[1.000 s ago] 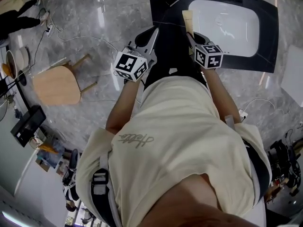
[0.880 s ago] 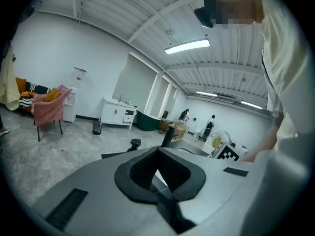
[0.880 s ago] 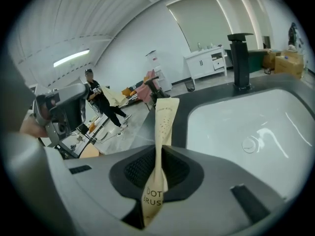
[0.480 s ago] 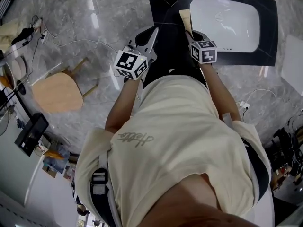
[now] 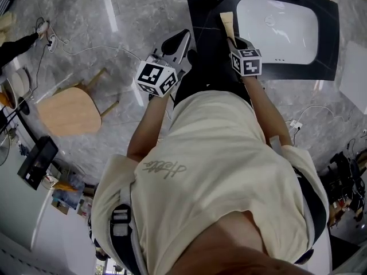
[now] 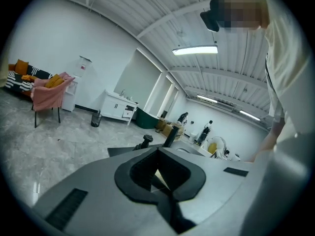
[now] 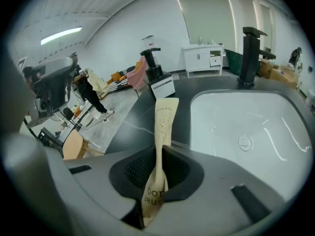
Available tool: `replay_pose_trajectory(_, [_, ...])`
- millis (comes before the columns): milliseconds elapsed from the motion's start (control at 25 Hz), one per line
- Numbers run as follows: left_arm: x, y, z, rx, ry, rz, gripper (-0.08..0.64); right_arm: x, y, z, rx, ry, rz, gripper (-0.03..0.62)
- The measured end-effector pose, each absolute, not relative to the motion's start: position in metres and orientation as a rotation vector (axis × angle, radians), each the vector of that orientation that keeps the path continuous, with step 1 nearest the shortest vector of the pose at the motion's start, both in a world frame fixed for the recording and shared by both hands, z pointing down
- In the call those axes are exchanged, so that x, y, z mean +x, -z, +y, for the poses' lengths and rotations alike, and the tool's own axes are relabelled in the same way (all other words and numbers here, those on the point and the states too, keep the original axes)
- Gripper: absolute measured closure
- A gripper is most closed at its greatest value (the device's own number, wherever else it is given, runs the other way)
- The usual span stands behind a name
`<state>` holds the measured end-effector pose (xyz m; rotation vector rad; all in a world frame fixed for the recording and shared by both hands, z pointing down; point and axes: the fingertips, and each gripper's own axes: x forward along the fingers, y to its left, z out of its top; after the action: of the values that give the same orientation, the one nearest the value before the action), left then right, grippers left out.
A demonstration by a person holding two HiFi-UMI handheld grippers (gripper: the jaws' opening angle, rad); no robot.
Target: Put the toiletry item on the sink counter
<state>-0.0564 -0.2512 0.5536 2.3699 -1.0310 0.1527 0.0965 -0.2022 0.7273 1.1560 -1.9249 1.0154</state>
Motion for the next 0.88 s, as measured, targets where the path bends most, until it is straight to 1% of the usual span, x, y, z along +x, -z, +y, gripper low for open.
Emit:
replay_pose_trajectory(480, [-0.068, -0.551, -0.237, 2.353, -0.126, -1.051, 0.557, 0.093, -0.731, -0.198, 1.167, -1.000, -1.909, 0.540])
replay_pose_trajectory(520, [-0.070, -0.551, -0.236, 2.354, -0.127, -1.053, 0.557, 0.093, -0.730, -0.197, 1.168, -0.993, -1.910, 0.520])
replay_pose_trajectory(560, [-0.071, -0.550, -0.234, 2.354, -0.127, -1.055, 0.557, 0.093, -0.729, -0.197, 1.168, -0.987, -1.912, 0.484])
replay_pose_trajectory(880, [-0.076, -0.544, -0.231, 2.362, -0.110, -1.072, 0.557, 0.088, -0.716, -0.195, 1.166, -0.959, -1.940, 0.483])
